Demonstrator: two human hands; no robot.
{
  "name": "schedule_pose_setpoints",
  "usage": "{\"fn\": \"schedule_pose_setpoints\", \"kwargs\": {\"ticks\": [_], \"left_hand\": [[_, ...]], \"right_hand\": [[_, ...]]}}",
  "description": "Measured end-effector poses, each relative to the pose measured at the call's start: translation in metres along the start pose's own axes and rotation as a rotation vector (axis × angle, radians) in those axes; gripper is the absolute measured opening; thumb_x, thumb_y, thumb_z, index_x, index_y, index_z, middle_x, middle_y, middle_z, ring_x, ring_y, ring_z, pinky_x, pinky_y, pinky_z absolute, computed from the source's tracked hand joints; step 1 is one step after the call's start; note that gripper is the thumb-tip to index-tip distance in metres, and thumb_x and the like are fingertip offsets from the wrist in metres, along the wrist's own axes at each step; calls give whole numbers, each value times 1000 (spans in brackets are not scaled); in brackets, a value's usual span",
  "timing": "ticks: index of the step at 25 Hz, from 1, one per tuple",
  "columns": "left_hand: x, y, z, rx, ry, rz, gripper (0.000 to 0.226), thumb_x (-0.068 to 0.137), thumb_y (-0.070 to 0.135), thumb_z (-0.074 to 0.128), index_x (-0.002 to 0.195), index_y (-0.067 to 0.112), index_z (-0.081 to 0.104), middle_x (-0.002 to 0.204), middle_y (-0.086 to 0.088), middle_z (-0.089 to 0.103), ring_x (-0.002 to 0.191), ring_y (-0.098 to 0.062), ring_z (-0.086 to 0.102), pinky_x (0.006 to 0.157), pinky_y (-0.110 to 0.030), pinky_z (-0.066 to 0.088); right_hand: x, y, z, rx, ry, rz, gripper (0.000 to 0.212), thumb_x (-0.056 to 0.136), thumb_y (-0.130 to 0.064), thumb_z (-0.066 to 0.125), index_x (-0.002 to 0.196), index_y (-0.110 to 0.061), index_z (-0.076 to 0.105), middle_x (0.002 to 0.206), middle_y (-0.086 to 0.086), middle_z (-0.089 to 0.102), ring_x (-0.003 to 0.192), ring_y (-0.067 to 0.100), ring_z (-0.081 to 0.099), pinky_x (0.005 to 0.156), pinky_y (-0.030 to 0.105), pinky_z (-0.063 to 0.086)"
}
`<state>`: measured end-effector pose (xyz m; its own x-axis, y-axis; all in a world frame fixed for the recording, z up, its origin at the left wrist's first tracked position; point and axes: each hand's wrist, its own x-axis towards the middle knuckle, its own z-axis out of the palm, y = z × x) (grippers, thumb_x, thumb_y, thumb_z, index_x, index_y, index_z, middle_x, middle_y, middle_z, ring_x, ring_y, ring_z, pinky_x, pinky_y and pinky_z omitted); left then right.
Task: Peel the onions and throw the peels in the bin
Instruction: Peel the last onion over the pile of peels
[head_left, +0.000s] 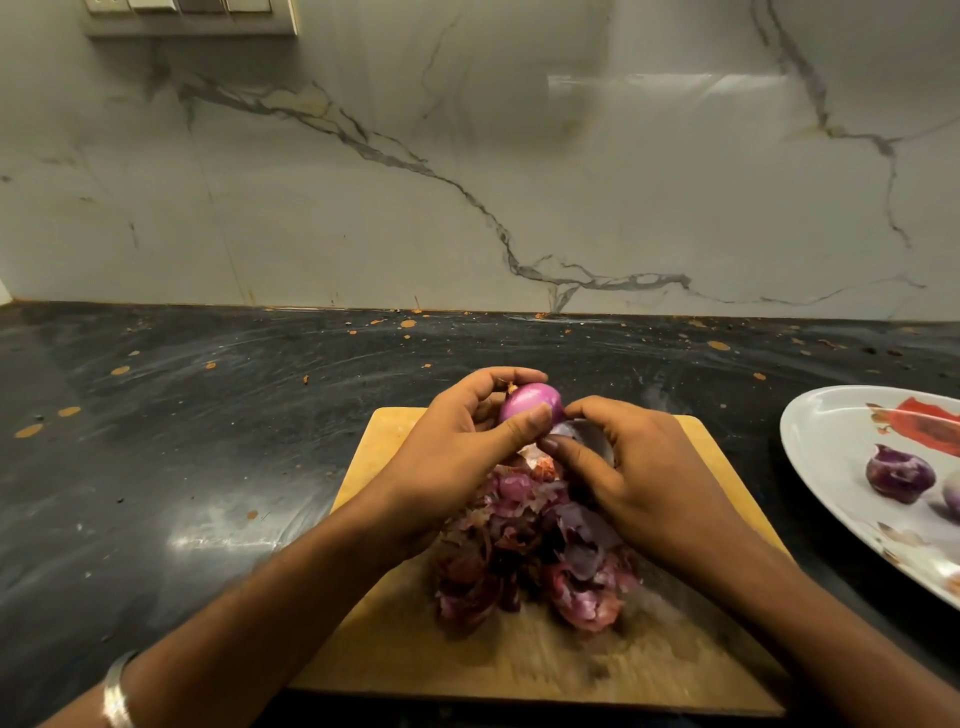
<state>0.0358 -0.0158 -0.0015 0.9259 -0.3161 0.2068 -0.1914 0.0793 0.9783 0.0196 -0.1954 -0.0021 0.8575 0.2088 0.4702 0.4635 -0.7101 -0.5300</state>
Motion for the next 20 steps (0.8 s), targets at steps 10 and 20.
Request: {"fn": "schedule_pose_setpoints", "kwargs": {"ticks": [10, 20], "left_hand": [[7, 1, -4, -271, 106, -192, 52, 86, 42, 62, 118, 2, 63, 106, -19, 70, 84, -19, 68, 67, -26, 57], [9, 6, -7, -399, 144, -220, 51, 95, 39, 54, 126, -2, 54, 121, -28, 65, 88, -25, 70, 72, -31, 62]], "right_hand": [[-4, -5, 2, 64, 17, -106, 6, 96, -24, 62, 91, -21, 65, 77, -12, 62, 73, 7, 56, 62, 24, 43], [-4, -7, 5, 49, -18, -143, 27, 86, -53, 65, 95, -28, 70, 95, -11, 60, 90, 7, 58, 76, 33, 49]]}}
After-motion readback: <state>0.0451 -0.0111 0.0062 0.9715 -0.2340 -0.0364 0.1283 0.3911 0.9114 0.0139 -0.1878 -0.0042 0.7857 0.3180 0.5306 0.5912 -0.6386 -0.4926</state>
